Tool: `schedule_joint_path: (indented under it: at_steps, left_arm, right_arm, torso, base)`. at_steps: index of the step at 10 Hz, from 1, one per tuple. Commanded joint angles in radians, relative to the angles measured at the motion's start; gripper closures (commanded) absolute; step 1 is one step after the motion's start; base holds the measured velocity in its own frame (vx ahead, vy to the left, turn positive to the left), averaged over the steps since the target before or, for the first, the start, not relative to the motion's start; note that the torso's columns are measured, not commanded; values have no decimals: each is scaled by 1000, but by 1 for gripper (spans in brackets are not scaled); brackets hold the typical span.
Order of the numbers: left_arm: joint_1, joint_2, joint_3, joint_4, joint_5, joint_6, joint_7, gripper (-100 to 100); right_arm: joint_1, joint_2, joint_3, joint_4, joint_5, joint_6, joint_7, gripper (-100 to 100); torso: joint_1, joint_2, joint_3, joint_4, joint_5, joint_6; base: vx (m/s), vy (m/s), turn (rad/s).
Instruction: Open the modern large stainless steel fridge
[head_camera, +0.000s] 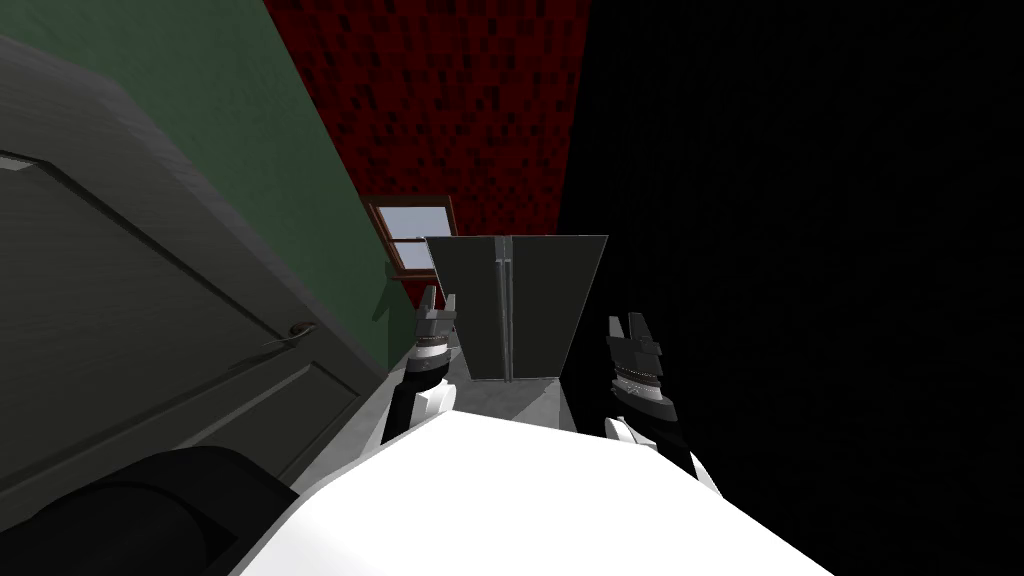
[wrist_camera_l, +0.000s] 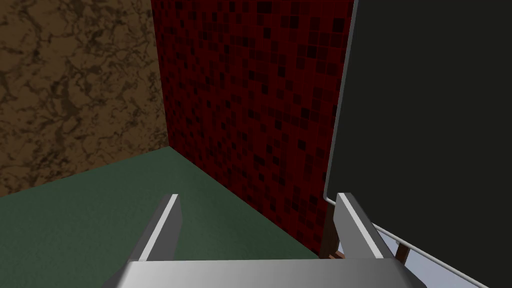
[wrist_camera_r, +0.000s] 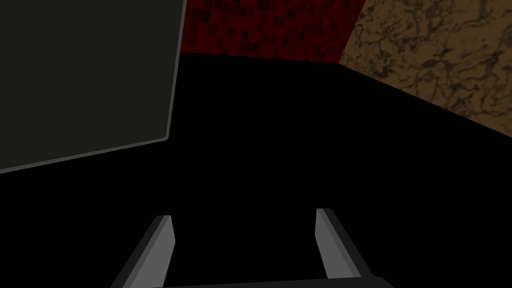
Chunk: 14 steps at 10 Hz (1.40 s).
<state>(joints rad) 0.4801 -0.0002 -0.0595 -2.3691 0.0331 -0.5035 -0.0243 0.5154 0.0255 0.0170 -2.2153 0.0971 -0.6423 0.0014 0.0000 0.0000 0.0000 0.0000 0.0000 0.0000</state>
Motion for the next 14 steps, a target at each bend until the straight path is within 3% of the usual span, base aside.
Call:
schedule_joint_path:
  at_steps: [1, 9, 10, 11, 14]
  left_arm:
    - [0, 0, 0, 0, 0, 0, 0, 0]
    - [0, 0, 0, 0, 0, 0, 0, 0]
    - [-16, 30, -4, 2, 6, 15, 3, -100]
    - [-32, 53, -7, 4, 12, 30, 6, -100]
    - [-108, 128, -25, 11, 41, 102, 19, -100]
  right_arm:
    - [0, 0, 0, 0, 0, 0, 0, 0]
    - [0, 0, 0, 0, 0, 0, 0, 0]
    - [0, 0, 0, 0, 0, 0, 0, 0]
    - [0, 0, 0, 0, 0, 0, 0, 0]
    - [0, 0, 0, 0, 0, 0, 0, 0]
  torso:
    - [0, 40, -82, 41, 0, 0]
    - [0, 618, -1234, 617, 0, 0]
    - [0, 691, -1382, 691, 0, 0]
    - [1, 725, -1451, 724, 0, 0]
    - [1, 737, -1476, 737, 0, 0]
  base:
    - [0, 0, 0]
    - [0, 0, 0]
    - [11, 10, -8]
    - [20, 22, -14]
    - [29, 44, -20]
